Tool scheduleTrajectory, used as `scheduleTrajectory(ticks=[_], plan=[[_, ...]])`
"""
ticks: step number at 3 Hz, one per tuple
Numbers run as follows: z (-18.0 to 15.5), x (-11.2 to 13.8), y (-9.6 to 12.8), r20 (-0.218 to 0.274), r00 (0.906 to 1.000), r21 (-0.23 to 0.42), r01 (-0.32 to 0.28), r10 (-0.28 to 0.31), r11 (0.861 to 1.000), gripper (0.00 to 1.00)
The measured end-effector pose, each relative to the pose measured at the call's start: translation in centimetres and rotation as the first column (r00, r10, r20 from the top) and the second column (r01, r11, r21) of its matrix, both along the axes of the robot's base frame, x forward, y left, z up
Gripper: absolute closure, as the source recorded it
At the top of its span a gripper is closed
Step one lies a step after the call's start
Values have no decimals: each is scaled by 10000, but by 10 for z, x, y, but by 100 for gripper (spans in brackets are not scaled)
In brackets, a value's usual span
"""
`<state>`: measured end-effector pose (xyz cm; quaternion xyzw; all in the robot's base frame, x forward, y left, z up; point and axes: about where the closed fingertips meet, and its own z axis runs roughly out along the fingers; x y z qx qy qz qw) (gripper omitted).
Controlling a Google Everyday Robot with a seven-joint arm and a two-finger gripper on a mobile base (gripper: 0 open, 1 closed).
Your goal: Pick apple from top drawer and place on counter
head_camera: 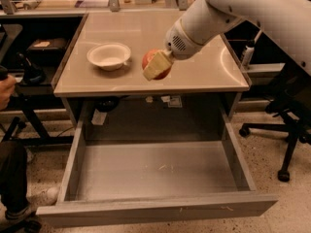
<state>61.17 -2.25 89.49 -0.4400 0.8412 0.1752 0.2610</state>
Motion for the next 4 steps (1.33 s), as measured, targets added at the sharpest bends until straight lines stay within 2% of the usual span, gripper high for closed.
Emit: scheduleTrajectory(ticks=[2, 3, 4], plan=[[-22, 75, 17, -486, 9980, -234, -414, 402, 9989, 100], [-32, 103, 22, -557, 9972, -544, -530, 500, 9971, 100], [-47, 117, 24, -600, 9972, -749, -488, 443, 9960, 100]])
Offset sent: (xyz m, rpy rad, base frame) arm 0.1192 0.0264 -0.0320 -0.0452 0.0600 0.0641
